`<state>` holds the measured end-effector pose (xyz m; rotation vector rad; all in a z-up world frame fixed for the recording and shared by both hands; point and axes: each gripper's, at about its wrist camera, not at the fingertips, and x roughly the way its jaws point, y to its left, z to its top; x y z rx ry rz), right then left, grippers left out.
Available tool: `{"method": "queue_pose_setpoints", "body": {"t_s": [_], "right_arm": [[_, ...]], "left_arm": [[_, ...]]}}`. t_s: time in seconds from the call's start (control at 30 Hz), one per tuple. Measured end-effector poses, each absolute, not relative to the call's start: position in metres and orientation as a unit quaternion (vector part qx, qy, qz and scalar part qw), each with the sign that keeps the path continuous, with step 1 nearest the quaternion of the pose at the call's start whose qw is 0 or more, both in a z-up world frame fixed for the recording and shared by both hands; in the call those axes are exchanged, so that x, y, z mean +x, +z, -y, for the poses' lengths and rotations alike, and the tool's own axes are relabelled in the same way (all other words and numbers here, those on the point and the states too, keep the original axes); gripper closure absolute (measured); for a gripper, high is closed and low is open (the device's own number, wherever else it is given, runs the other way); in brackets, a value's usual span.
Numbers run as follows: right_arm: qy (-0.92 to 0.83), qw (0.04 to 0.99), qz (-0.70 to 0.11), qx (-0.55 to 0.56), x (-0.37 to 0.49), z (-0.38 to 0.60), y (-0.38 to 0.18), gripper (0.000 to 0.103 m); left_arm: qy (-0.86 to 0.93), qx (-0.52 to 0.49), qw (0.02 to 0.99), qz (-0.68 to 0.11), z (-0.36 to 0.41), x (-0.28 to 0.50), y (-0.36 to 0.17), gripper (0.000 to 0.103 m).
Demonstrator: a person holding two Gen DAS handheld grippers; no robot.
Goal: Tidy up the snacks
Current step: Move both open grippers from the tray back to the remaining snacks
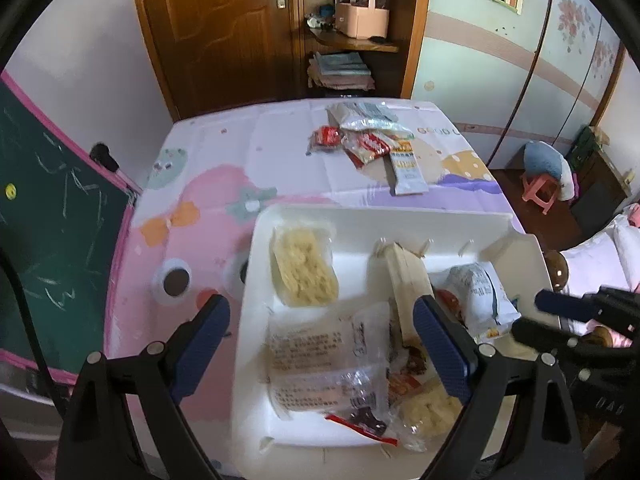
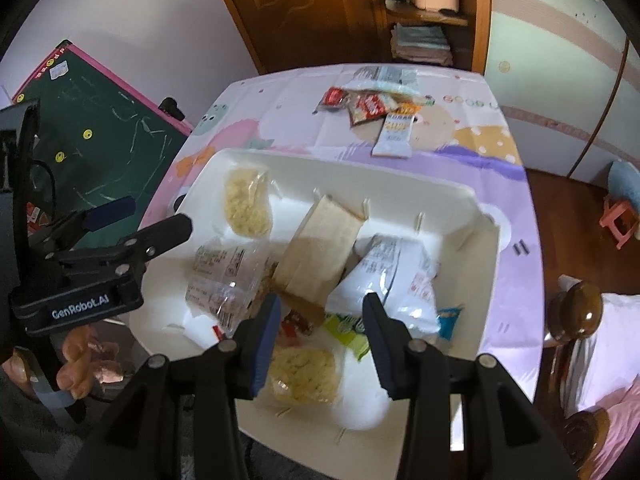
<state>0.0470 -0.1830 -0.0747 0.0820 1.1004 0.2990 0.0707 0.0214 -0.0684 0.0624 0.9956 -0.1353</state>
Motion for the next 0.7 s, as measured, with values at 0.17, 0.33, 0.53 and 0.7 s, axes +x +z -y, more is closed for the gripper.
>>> {"method": "queue_pose_setpoints", "body": {"t_s": [0.17,0.33,0.53,0.7], "right_arm": [[0.118,0.865,-0.487,0.026,0.067,0.196,-0.044,0.06],[0.106,0.881,-0.459,0.028,0.089,0.211,-0.011,0.06],[0.108,0.897,-0.427,0.032,0.111,0.226,0.039,0.06],[0.105,0.912,-0.396,0.016,0.132,0.231,0.086,0.055]], "left_arm": [[-0.06,0.039,0.894,-0.442,-0.028,0.087,-0.033,0.011],[-0.057,0.045,0.912,-0.404,-0.036,0.104,0.012,0.011],[-0.062,0.067,0.926,-0.367,-0.036,0.122,0.064,0.011],[-0.066,0.086,0.935,-0.338,-0.029,0.143,0.107,0.01]]}}
